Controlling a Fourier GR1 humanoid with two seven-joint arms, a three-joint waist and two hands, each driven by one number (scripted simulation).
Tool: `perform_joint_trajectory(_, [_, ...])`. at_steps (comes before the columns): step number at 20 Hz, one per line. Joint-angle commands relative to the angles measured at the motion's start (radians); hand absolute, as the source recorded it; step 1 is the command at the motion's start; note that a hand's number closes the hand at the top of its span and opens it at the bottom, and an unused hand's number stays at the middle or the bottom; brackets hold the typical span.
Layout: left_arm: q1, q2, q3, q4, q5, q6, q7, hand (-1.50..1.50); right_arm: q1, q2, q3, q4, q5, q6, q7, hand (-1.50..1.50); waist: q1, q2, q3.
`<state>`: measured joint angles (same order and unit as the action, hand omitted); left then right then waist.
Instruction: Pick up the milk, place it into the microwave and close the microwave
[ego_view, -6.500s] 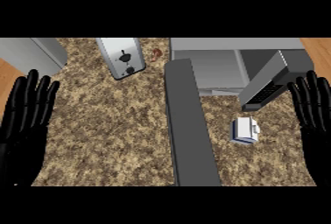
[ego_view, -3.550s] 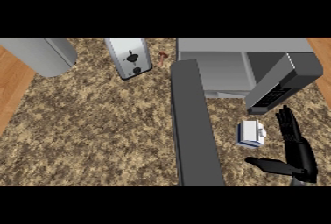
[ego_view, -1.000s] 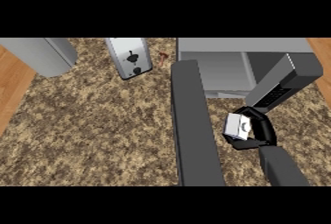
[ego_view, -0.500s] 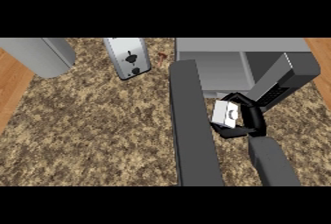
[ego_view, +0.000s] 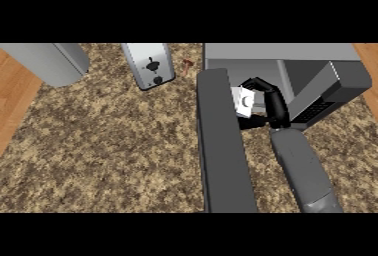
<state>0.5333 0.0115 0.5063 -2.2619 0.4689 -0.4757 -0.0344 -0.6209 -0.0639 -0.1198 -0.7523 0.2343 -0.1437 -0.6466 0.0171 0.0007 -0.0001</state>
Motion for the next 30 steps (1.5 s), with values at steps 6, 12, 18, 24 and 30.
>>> perform_joint_trajectory(6, [-0.112,0.045,0.009,0.045,-0.002,0.037,0.051,-1.50,-0.311,-0.042,-0.037,0.327,0.100,-0.172,0.070,1.50,0.028,0.017,0.001])
perform_joint_trajectory(12, [-0.094,0.065,0.033,0.092,0.044,-0.030,0.026,-1.50,-0.398,-0.047,-0.082,0.471,0.110,-0.305,0.046,1.50,0.062,0.028,0.002])
perform_joint_trajectory(18, [-0.087,0.004,-0.025,0.037,-0.035,-0.013,0.028,-1.50,-0.406,-0.111,-0.106,0.532,0.124,-0.404,-0.001,1.50,0.074,0.036,0.003])
perform_joint_trajectory(24, [-0.149,0.021,-0.038,0.081,-0.037,-0.008,0.027,-1.50,-0.435,-0.179,-0.084,0.561,0.176,-0.504,-0.036,1.50,0.098,0.057,0.003])
perform_joint_trajectory(30, [-0.179,0.067,-0.023,0.096,-0.015,-0.014,0.047,-1.50,-0.438,-0.192,-0.052,0.628,0.228,-0.585,-0.011,1.50,0.121,0.066,0.004])
